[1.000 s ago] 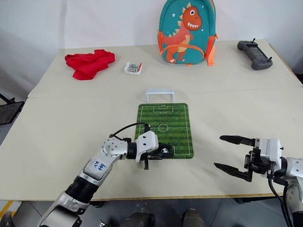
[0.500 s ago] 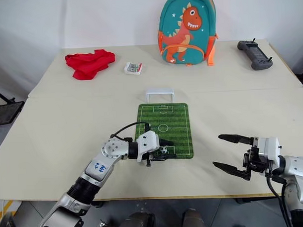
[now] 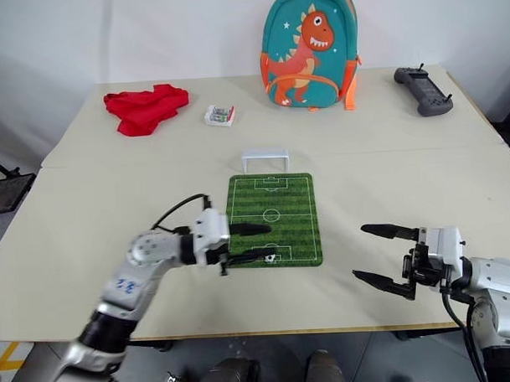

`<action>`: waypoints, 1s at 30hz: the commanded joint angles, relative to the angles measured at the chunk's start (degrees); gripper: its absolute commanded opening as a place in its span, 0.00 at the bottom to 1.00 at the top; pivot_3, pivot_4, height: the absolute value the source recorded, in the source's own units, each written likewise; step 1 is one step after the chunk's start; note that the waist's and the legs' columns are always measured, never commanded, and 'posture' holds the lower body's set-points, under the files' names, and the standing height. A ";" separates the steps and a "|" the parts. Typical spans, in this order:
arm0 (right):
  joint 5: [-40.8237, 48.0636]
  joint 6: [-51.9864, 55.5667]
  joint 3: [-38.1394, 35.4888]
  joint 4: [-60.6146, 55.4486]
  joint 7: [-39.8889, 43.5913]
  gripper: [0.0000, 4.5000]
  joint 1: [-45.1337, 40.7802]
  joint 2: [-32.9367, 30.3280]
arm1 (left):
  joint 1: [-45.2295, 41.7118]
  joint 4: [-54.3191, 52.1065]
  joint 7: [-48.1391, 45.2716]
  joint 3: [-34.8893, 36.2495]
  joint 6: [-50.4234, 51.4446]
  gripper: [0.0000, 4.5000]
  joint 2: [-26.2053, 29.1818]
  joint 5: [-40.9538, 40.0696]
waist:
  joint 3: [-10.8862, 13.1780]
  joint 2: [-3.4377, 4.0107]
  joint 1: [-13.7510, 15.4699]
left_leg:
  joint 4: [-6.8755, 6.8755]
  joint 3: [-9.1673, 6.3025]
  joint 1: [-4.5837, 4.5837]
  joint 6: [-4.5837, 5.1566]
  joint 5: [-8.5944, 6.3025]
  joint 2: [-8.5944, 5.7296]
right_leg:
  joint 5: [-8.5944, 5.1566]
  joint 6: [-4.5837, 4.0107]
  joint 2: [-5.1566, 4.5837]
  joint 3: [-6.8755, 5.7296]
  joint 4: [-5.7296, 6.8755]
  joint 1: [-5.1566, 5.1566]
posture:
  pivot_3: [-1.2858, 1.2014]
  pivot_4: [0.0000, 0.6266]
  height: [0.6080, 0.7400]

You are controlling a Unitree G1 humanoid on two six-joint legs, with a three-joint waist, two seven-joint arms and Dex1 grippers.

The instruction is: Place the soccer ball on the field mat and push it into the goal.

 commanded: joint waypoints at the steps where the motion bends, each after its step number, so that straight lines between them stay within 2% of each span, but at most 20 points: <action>1: 1.56 -0.64 -1.34 -0.91 1.06 1.00 -0.27 0.12 | 4.55 -6.66 -1.76 2.76 3.28 0.20 2.94 -4.91 | 0.00 0.00 0.28 | 0.02 0.00 0.00 0.01 0.00 0.00 | 0.01 -0.01 0.00 0.01 -0.03 0.02 | 0.52 0.24 1.00; 4: 1.79 -0.87 -1.60 -1.15 1.45 1.00 -0.05 0.27 | 8.79 -9.31 -2.06 3.31 4.62 0.01 4.76 -6.27 | 0.00 0.00 0.44 | 0.05 -0.06 -0.01 0.03 -0.02 -0.03 | 0.01 -0.01 -0.02 0.01 -0.05 0.08 | 0.52 0.24 1.00; 7: 1.91 -1.16 -1.84 -1.30 2.14 1.00 0.90 0.13 | 12.26 -11.18 -1.94 1.36 4.81 0.01 4.79 -6.13 | 0.00 0.00 0.28 | 0.04 -0.06 0.00 0.03 -0.02 -0.02 | 0.01 -0.01 -0.02 0.00 -0.06 0.08 | 0.52 0.24 1.00; 13: 1.57 -2.72 -3.10 -0.56 4.34 1.00 3.84 -1.21 | 11.39 -9.75 2.65 -5.86 6.49 0.01 -1.40 -2.58 | 0.00 0.01 0.31 | 0.05 -0.01 0.01 0.04 -0.03 -0.02 | 0.01 -0.01 -0.01 0.00 -0.10 0.11 | 0.52 0.24 1.00; 22: 1.28 -3.81 -4.77 -0.48 3.53 1.00 6.89 -1.55 | 5.63 -3.98 5.60 -8.05 4.99 0.01 -5.31 1.16 | -0.02 0.03 0.25 | 0.04 0.02 0.04 0.03 -0.03 -0.01 | 0.02 -0.02 0.01 0.02 -0.06 0.09 | 0.52 0.24 1.00; 30: 1.11 -4.22 -4.37 -2.20 1.16 1.00 9.23 -0.16 | 0.26 3.87 8.16 -6.88 0.54 0.01 -8.14 3.99 | -0.02 0.03 0.30 | 0.04 0.03 0.04 0.03 -0.03 -0.02 | 0.02 -0.02 0.01 0.01 -0.07 0.09 | 0.52 0.24 1.00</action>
